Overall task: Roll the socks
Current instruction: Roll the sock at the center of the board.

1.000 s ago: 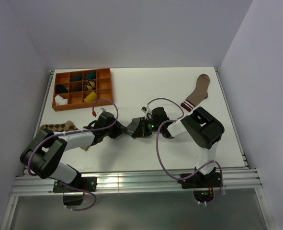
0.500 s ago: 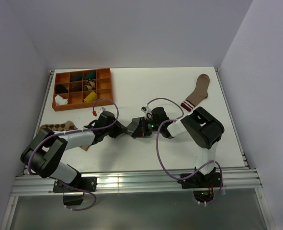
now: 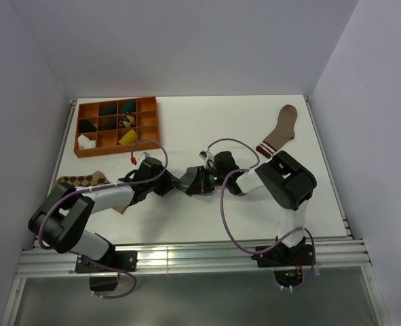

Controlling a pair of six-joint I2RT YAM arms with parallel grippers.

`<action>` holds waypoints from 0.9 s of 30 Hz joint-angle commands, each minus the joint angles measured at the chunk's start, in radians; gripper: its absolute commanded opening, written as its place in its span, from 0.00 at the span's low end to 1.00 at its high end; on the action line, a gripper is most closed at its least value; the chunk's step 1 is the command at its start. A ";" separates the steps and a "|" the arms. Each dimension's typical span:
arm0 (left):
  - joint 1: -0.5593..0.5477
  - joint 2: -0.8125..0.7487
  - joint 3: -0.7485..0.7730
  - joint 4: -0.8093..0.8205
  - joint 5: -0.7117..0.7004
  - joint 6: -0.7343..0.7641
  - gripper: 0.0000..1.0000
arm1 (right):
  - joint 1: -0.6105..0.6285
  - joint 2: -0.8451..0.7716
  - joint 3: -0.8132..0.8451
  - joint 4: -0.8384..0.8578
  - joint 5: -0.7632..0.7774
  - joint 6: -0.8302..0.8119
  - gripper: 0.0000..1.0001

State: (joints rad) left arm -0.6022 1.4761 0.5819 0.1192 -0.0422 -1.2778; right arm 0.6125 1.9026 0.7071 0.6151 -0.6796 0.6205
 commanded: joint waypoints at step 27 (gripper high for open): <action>-0.008 0.087 0.125 -0.116 -0.022 0.041 0.06 | -0.003 0.006 0.035 -0.069 0.038 -0.062 0.04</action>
State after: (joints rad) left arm -0.6056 1.5463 0.6540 0.0639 -0.0441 -1.2644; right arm 0.6125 1.9141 0.7277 0.6018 -0.6815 0.6075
